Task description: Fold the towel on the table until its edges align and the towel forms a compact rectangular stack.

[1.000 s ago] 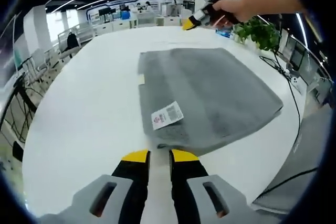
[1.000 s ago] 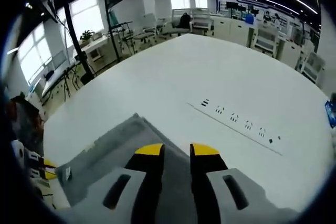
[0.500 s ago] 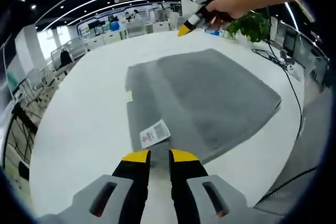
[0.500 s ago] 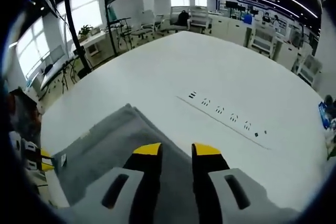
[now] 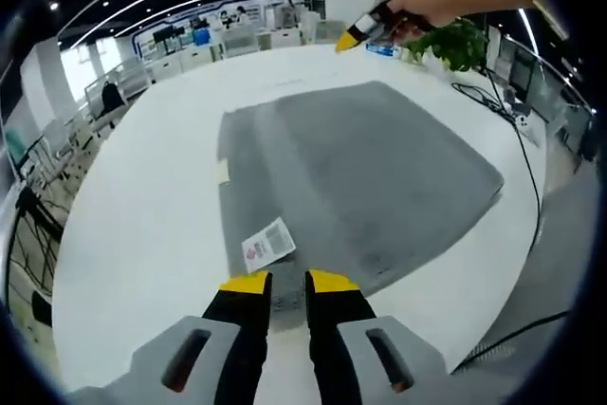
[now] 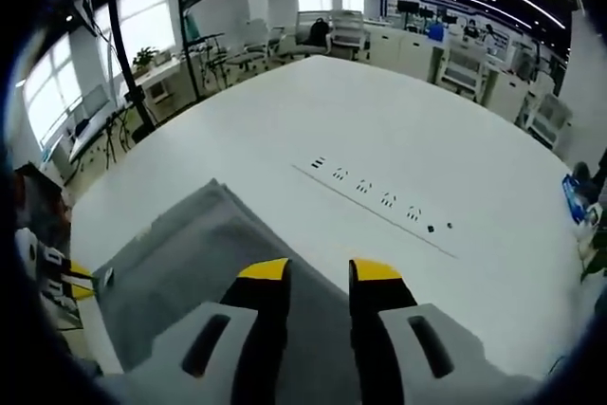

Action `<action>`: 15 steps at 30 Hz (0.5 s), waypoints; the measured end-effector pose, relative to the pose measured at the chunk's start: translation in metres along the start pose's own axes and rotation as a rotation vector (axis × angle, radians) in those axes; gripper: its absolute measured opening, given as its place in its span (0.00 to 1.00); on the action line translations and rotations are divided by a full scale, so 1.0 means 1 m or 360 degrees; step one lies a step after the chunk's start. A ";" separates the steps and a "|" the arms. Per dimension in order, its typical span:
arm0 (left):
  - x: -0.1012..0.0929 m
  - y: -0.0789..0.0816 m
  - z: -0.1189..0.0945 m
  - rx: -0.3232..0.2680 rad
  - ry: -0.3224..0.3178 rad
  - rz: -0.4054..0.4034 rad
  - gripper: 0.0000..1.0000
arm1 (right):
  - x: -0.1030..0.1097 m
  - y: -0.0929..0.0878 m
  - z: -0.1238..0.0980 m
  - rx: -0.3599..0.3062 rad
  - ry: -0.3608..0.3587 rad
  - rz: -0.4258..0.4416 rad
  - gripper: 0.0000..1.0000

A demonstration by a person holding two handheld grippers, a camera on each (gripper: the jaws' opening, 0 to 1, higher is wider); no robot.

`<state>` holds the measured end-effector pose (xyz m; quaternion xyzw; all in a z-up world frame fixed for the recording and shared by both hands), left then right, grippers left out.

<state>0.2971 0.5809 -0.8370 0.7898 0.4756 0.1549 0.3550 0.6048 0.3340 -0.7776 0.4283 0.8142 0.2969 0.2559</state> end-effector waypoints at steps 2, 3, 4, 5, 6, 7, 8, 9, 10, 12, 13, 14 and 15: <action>-0.002 0.007 0.000 -0.0018 -0.0009 0.0023 0.15 | -0.003 0.001 -0.001 -0.0001 -0.0002 0.0004 0.24; -0.005 0.012 0.000 -0.0031 -0.0016 0.0037 0.15 | -0.004 0.001 -0.001 -0.0001 -0.0005 0.0003 0.24; -0.009 0.018 0.000 -0.0046 -0.0022 0.0059 0.15 | -0.007 -0.001 -0.003 0.0001 -0.0011 0.0001 0.24; -0.011 0.022 0.001 -0.0054 -0.0027 0.0074 0.15 | -0.009 -0.001 -0.005 0.0002 -0.0014 0.0003 0.24; -0.014 0.027 0.002 -0.0062 -0.0036 0.0087 0.15 | -0.012 -0.003 -0.007 0.0003 -0.0017 0.0008 0.24; -0.016 0.030 0.003 -0.0070 -0.0042 0.0095 0.15 | -0.014 -0.005 -0.009 0.0002 -0.0022 0.0010 0.24; -0.019 0.034 0.003 -0.0083 -0.0048 0.0109 0.15 | -0.015 -0.005 -0.009 0.0002 -0.0024 0.0012 0.24; -0.023 0.038 0.003 -0.0088 -0.0052 0.0121 0.15 | -0.017 -0.006 -0.010 0.0002 -0.0026 0.0015 0.25; -0.027 0.042 0.003 -0.0095 -0.0064 0.0140 0.15 | -0.019 -0.008 -0.013 0.0001 -0.0029 0.0017 0.25; -0.033 0.049 0.004 -0.0108 -0.0082 0.0162 0.15 | -0.023 -0.011 -0.017 0.0002 -0.0038 0.0017 0.25; -0.036 0.052 0.005 -0.0114 -0.0090 0.0169 0.15 | -0.023 -0.011 -0.017 0.0001 -0.0041 0.0017 0.25; -0.038 0.054 0.005 -0.0123 -0.0097 0.0175 0.15 | -0.026 -0.013 -0.021 0.0000 -0.0051 0.0017 0.25; -0.041 0.058 0.005 -0.0132 -0.0105 0.0183 0.15 | -0.028 -0.015 -0.025 0.0005 -0.0054 0.0022 0.25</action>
Point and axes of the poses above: the point that each gripper's makers call its tool centre point, and the gripper's own axes: z roughly forward along the fingers, x roughly to its left, y roughly out of its top, the point moved 6 cm from there along -z, roughly backward along the fingers, and after that the axes turned 15 degrees about -y, right-handed, at the moved point
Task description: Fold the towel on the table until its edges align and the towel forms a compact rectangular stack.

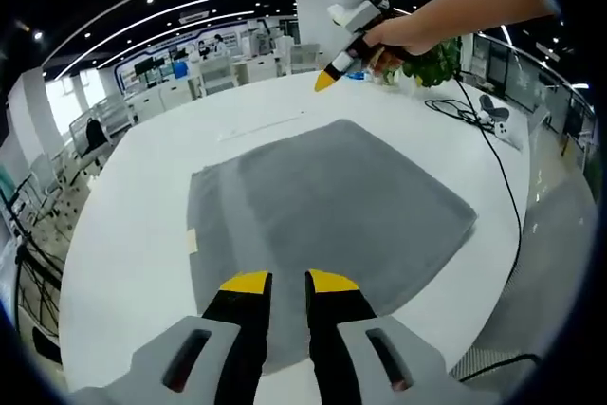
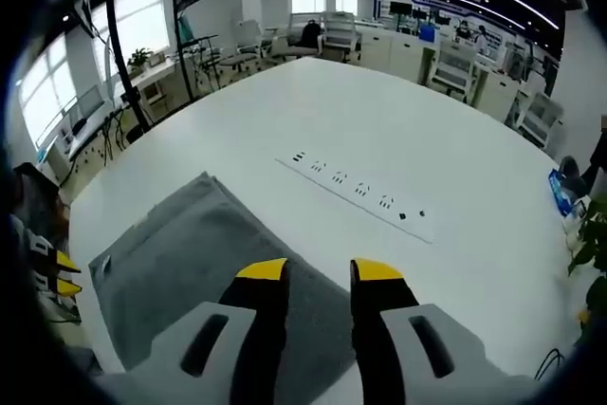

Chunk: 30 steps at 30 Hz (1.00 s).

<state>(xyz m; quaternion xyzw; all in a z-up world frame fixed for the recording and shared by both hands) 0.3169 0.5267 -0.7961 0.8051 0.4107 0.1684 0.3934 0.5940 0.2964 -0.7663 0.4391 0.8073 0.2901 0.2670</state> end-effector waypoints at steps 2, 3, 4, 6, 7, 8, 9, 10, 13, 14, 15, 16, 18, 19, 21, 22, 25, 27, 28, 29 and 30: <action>-0.005 0.005 0.002 -0.0014 -0.0008 0.0032 0.15 | -0.003 0.001 0.001 -0.0001 -0.0006 0.0003 0.25; -0.008 0.007 0.004 -0.0013 -0.0010 0.0057 0.15 | -0.006 0.000 0.000 -0.0002 -0.0009 0.0005 0.25; -0.008 0.007 0.005 -0.0008 -0.0014 0.0066 0.15 | -0.009 -0.001 -0.002 -0.0001 -0.0012 0.0013 0.25; -0.014 0.008 0.009 -0.0013 -0.0033 0.0076 0.14 | -0.015 -0.004 -0.004 0.0000 -0.0018 0.0020 0.25; -0.017 0.009 0.010 -0.0015 -0.0043 0.0076 0.14 | -0.017 -0.005 -0.005 -0.0003 -0.0021 0.0022 0.25; -0.019 0.010 0.013 -0.0011 -0.0053 0.0081 0.14 | -0.020 -0.006 -0.006 -0.0007 -0.0027 0.0022 0.24; -0.021 0.011 0.014 -0.0010 -0.0058 0.0090 0.14 | -0.024 -0.009 -0.010 -0.0014 -0.0042 0.0019 0.24; -0.024 0.011 0.017 -0.0012 -0.0065 0.0098 0.14 | -0.026 -0.011 -0.012 -0.0014 -0.0046 0.0021 0.24; -0.033 0.014 0.020 -0.0017 -0.0082 0.0099 0.14 | -0.033 -0.017 -0.014 0.0003 -0.0053 0.0033 0.23; -0.033 0.015 0.021 -0.0021 -0.0084 0.0100 0.14 | -0.035 -0.019 -0.016 0.0004 -0.0055 0.0034 0.23; -0.036 0.017 0.022 -0.0022 -0.0089 0.0102 0.14 | -0.035 -0.021 -0.018 0.0005 -0.0057 0.0041 0.23; -0.039 0.018 0.023 -0.0025 -0.0096 0.0104 0.14 | -0.036 -0.023 -0.020 0.0005 -0.0056 0.0052 0.23; -0.043 0.021 0.025 -0.0033 -0.0105 0.0110 0.14 | -0.038 -0.028 -0.023 0.0007 -0.0063 0.0056 0.23; -0.044 0.021 0.025 -0.0033 -0.0106 0.0111 0.14 | -0.039 -0.029 -0.024 0.0010 -0.0063 0.0056 0.23; -0.051 0.024 0.027 -0.0036 -0.0118 0.0124 0.14 | -0.041 -0.032 -0.027 0.0009 -0.0063 0.0063 0.23; -0.055 0.027 0.027 -0.0040 -0.0124 0.0135 0.14 | -0.042 -0.034 -0.030 0.0008 -0.0063 0.0063 0.23; -0.064 0.031 0.028 -0.0042 -0.0138 0.0142 0.14 | -0.045 -0.036 -0.035 0.0008 -0.0068 0.0064 0.23; -0.069 0.032 0.032 -0.0037 -0.0160 0.0138 0.15 | -0.047 -0.039 -0.038 0.0001 -0.0068 0.0073 0.23; -0.072 0.033 0.033 -0.0030 -0.0174 0.0139 0.15 | -0.049 -0.040 -0.039 0.0000 -0.0070 0.0075 0.23; -0.076 0.034 0.035 -0.0027 -0.0181 0.0157 0.15 | -0.051 -0.041 -0.036 0.0002 -0.0071 0.0077 0.23; -0.081 0.036 0.036 -0.0024 -0.0187 0.0173 0.15 | -0.053 -0.042 -0.035 0.0002 -0.0072 0.0080 0.23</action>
Point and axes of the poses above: the point that each gripper's makers call its tool centre point, and the gripper's own axes: z roughly forward along the fingers, x roughly to its left, y roughly out of its top, the point moved 6 cm from there along -z, roughly backward along the fingers, and after that the axes turned 15 degrees about -y, right-handed, at the moved point
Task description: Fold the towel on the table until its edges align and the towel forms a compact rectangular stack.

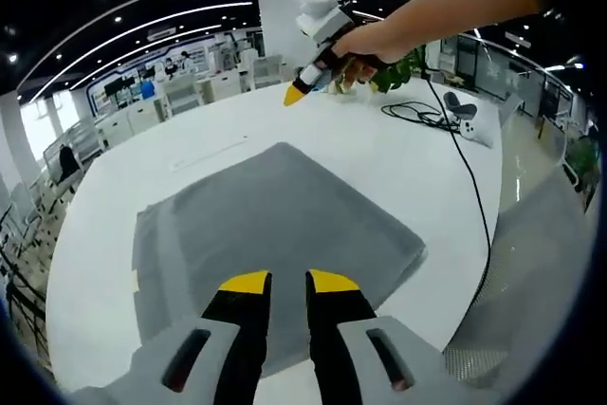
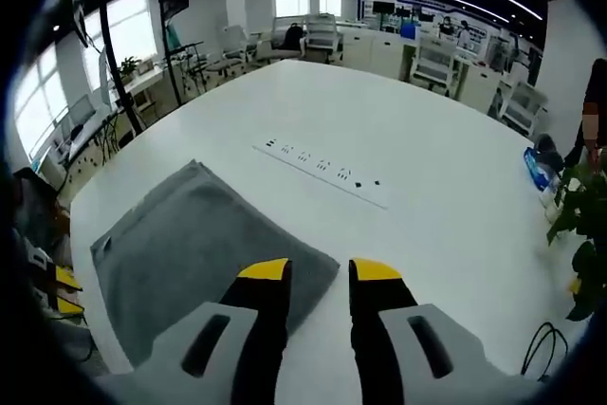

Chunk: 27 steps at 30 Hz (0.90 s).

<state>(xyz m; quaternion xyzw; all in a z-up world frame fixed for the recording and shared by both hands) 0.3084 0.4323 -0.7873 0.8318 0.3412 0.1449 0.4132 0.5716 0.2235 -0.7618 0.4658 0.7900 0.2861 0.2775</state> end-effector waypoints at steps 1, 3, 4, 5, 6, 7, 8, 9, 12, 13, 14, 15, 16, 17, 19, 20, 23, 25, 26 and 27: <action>-0.004 0.002 0.003 0.0005 -0.0012 0.0014 0.15 | -0.004 -0.002 0.000 0.0001 -0.0003 0.0006 0.23; -0.007 0.007 0.006 -0.0001 -0.0026 0.0026 0.15 | -0.010 -0.004 0.001 0.0005 -0.0006 0.0015 0.23; -0.007 0.007 0.007 -0.0002 -0.0028 0.0026 0.15 | -0.011 -0.005 0.001 0.0010 -0.0006 0.0019 0.23; -0.009 0.010 0.010 -0.0005 -0.0040 0.0032 0.15 | -0.013 -0.007 -0.001 0.0012 -0.0008 0.0020 0.23; -0.011 0.012 0.012 -0.0005 -0.0047 0.0039 0.15 | -0.016 -0.009 -0.002 0.0012 -0.0011 0.0021 0.23; -0.014 0.014 0.015 -0.0002 -0.0056 0.0050 0.15 | -0.017 -0.010 -0.004 0.0012 -0.0013 0.0026 0.23; -0.014 0.015 0.018 0.0000 -0.0062 0.0055 0.15 | -0.019 -0.011 -0.004 0.0015 -0.0013 0.0035 0.23; -0.015 0.016 0.020 0.0000 -0.0071 0.0058 0.15 | -0.020 -0.012 -0.005 0.0016 -0.0012 0.0042 0.23; -0.024 0.021 0.027 0.0003 -0.0091 0.0070 0.15 | -0.026 -0.014 -0.004 0.0021 -0.0003 0.0105 0.23; -0.025 0.022 0.029 0.0002 -0.0098 0.0069 0.15 | -0.028 -0.013 -0.002 0.0019 0.0005 0.0143 0.23; -0.026 0.024 0.031 -0.0001 -0.0108 0.0069 0.15 | -0.030 -0.013 -0.001 0.0017 0.0006 0.0164 0.23; -0.028 0.025 0.033 -0.0003 -0.0118 0.0072 0.15 | -0.030 -0.014 -0.002 0.0015 0.0006 0.0178 0.23; -0.031 0.026 0.034 -0.0007 -0.0123 0.0075 0.15 | -0.031 -0.014 -0.003 0.0014 0.0006 0.0184 0.23; -0.036 0.028 0.037 -0.0005 -0.0142 0.0094 0.15 | -0.031 -0.014 -0.001 0.0015 0.0008 0.0186 0.23; -0.040 0.030 0.043 0.0011 -0.0159 0.0113 0.15 | -0.031 -0.014 0.000 0.0020 0.0017 0.0184 0.22; -0.042 0.031 0.044 0.0009 -0.0163 0.0117 0.15 | -0.032 -0.014 0.001 0.0022 0.0021 0.0189 0.22; -0.047 0.034 0.051 0.0009 -0.0182 0.0107 0.15 | -0.035 -0.017 0.005 0.0025 0.0029 0.0198 0.22; -0.050 0.035 0.055 0.0013 -0.0196 0.0118 0.15 | -0.036 -0.019 0.007 0.0029 0.0032 0.0194 0.22; -0.052 0.036 0.057 0.0015 -0.0201 0.0119 0.15 | -0.036 -0.019 0.008 0.0030 0.0035 0.0194 0.22; -0.054 0.037 0.059 0.0013 -0.0210 0.0123 0.15 | -0.037 -0.020 0.011 0.0033 0.0041 0.0193 0.22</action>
Point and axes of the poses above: the point that each gripper's makers call its tool centre point, and the gripper's own axes: z roughly forward along the fingers, x roughly to its left, y roughly out of its top, the point moved 6 cm from there along -z, roughly backward along the fingers, and after that the axes turned 15 degrees about -y, right-handed, at the moved point
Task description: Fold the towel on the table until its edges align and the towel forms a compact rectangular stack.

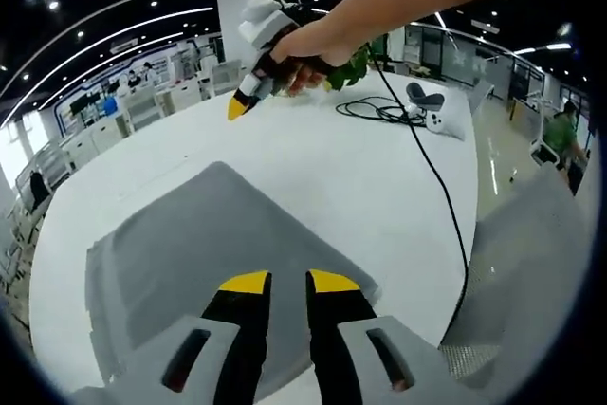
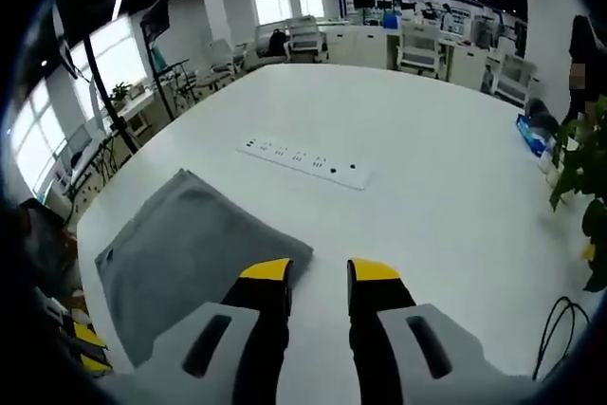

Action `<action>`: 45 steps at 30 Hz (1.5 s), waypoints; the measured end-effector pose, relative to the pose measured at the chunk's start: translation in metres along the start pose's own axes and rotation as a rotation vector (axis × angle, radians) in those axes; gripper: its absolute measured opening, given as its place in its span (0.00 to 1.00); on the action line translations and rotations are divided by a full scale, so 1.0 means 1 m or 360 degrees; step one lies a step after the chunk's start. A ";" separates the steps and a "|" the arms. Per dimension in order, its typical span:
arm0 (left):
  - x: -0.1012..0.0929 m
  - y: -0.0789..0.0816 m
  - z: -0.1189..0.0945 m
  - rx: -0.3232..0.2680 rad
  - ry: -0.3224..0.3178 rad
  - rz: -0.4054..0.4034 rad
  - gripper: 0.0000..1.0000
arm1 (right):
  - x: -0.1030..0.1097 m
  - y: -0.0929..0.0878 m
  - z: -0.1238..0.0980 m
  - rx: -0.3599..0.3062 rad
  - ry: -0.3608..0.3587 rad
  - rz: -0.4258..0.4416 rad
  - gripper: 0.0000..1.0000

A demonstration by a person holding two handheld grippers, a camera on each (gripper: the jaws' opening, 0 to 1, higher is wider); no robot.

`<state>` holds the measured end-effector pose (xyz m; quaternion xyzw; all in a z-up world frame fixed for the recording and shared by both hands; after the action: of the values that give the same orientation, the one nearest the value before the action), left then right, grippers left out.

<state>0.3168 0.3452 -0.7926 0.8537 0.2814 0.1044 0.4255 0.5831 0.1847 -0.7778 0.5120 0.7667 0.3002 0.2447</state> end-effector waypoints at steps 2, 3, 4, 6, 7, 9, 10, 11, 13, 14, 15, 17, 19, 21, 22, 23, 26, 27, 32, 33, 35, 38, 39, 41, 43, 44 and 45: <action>-0.001 0.000 0.004 0.0000 -0.0012 0.0007 0.15 | -0.001 -0.001 0.002 0.0006 0.0004 -0.0003 0.21; -0.002 -0.001 0.005 0.0005 -0.0015 0.0005 0.15 | -0.002 -0.002 0.003 0.0010 0.0008 -0.0006 0.21; -0.002 -0.002 0.007 0.0014 -0.0017 0.0000 0.15 | -0.002 -0.004 0.003 0.0022 0.0011 -0.0016 0.21; -0.002 -0.003 0.008 0.0029 -0.0022 -0.0002 0.15 | -0.003 -0.005 0.005 0.0025 0.0012 -0.0018 0.21; -0.002 -0.003 0.009 0.0030 -0.0022 -0.0005 0.15 | -0.003 -0.006 0.006 0.0027 0.0017 -0.0014 0.21; -0.003 -0.003 0.010 0.0032 -0.0027 -0.0007 0.15 | -0.004 -0.008 0.011 0.0035 0.0016 -0.0013 0.21; -0.004 -0.003 0.011 0.0031 -0.0030 -0.0007 0.15 | -0.002 -0.009 0.011 0.0037 0.0019 -0.0012 0.21; -0.005 -0.003 0.012 0.0031 -0.0038 -0.0006 0.15 | -0.002 -0.009 0.011 0.0036 0.0023 -0.0009 0.21; -0.009 -0.003 0.015 0.0034 -0.0047 -0.0001 0.15 | 0.000 -0.010 0.015 0.0037 0.0040 0.0006 0.22; -0.011 -0.004 0.018 0.0036 -0.0059 -0.0005 0.15 | 0.000 -0.011 0.018 0.0038 0.0048 0.0005 0.22; -0.012 -0.005 0.020 0.0039 -0.0068 -0.0005 0.15 | 0.001 -0.012 0.020 0.0040 0.0054 -0.0003 0.22; -0.014 -0.007 0.025 0.0046 -0.0074 -0.0011 0.15 | 0.004 -0.015 0.021 0.0067 0.0069 -0.0057 0.23; -0.018 -0.008 0.029 0.0044 -0.0092 -0.0025 0.15 | 0.007 -0.018 0.028 0.0067 0.0080 -0.0083 0.23; -0.023 -0.009 0.034 0.0054 -0.0117 -0.0023 0.15 | 0.007 -0.022 0.028 0.0079 0.0095 -0.0080 0.24; -0.025 -0.010 0.036 0.0060 -0.0127 -0.0015 0.15 | 0.007 -0.023 0.029 0.0080 0.0097 -0.0082 0.24; -0.027 -0.012 0.040 0.0074 -0.0144 -0.0015 0.16 | 0.007 -0.024 0.031 0.0081 0.0099 -0.0083 0.24; -0.032 -0.016 0.045 0.0087 -0.0175 -0.0019 0.16 | 0.008 -0.027 0.035 0.0096 0.0112 -0.0079 0.24; -0.034 -0.018 0.047 0.0097 -0.0188 -0.0024 0.16 | 0.009 -0.027 0.035 0.0094 0.0116 -0.0083 0.24; -0.039 -0.026 0.055 0.0134 -0.0229 -0.0038 0.16 | 0.015 -0.027 0.040 0.0090 0.0135 -0.0093 0.26; -0.040 -0.027 0.057 0.0137 -0.0237 -0.0043 0.17 | 0.017 -0.028 0.041 0.0096 0.0142 -0.0095 0.25; -0.042 -0.029 0.060 0.0150 -0.0257 -0.0050 0.17 | 0.020 -0.028 0.043 0.0092 0.0147 -0.0101 0.26; -0.044 -0.032 0.064 0.0174 -0.0272 -0.0039 0.17 | 0.023 -0.029 0.044 0.0105 0.0151 -0.0100 0.26; -0.044 -0.033 0.065 0.0177 -0.0274 -0.0039 0.17 | 0.024 -0.029 0.045 0.0106 0.0153 -0.0101 0.26; -0.045 -0.035 0.067 0.0188 -0.0283 -0.0044 0.17 | 0.025 -0.030 0.048 0.0110 0.0154 -0.0103 0.25; -0.045 -0.036 0.069 0.0200 -0.0285 -0.0041 0.17 | 0.027 -0.031 0.050 0.0114 0.0158 -0.0105 0.25; -0.045 -0.037 0.071 0.0207 -0.0294 -0.0041 0.17 | 0.029 -0.033 0.056 0.0122 0.0162 -0.0109 0.25; -0.047 -0.038 0.072 0.0211 -0.0298 -0.0042 0.17 | 0.031 -0.034 0.058 0.0124 0.0166 -0.0117 0.25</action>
<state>0.2941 0.2884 -0.8638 0.8823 0.2578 -0.0002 0.3937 0.5905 0.2157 -0.8446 0.4763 0.8078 0.2872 0.1952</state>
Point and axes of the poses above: the point that each gripper's makers call its tool centre point, and the gripper's own axes: z roughly forward along the fingers, x roughly to its left, y roughly out of its top, the point moved 6 cm from there along -z, roughly backward along the fingers, and after that the axes turned 15 degrees about -y, right-handed, at the moved point
